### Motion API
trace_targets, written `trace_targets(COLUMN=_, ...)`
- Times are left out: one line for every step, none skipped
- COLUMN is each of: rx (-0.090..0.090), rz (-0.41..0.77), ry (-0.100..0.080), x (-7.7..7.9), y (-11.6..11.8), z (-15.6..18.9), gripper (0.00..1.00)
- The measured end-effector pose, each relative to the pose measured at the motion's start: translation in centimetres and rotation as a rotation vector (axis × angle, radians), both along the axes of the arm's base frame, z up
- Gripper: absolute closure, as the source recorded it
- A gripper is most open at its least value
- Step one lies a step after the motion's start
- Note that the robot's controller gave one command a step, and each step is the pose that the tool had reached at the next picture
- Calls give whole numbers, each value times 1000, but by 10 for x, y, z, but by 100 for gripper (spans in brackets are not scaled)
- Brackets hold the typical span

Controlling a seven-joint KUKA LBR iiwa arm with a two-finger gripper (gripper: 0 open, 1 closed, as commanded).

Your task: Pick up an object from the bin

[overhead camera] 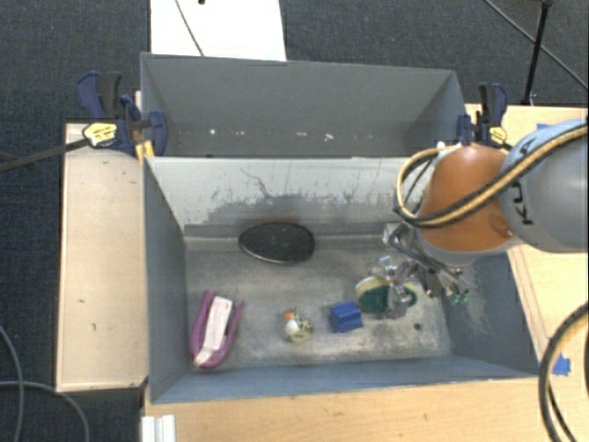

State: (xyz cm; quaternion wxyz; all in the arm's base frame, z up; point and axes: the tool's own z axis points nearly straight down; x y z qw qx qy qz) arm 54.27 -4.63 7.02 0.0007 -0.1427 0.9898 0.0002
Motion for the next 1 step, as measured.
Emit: trace_targets(rx=-1, rz=25, ry=-10, x=-1, y=16, z=171, gripper=100)
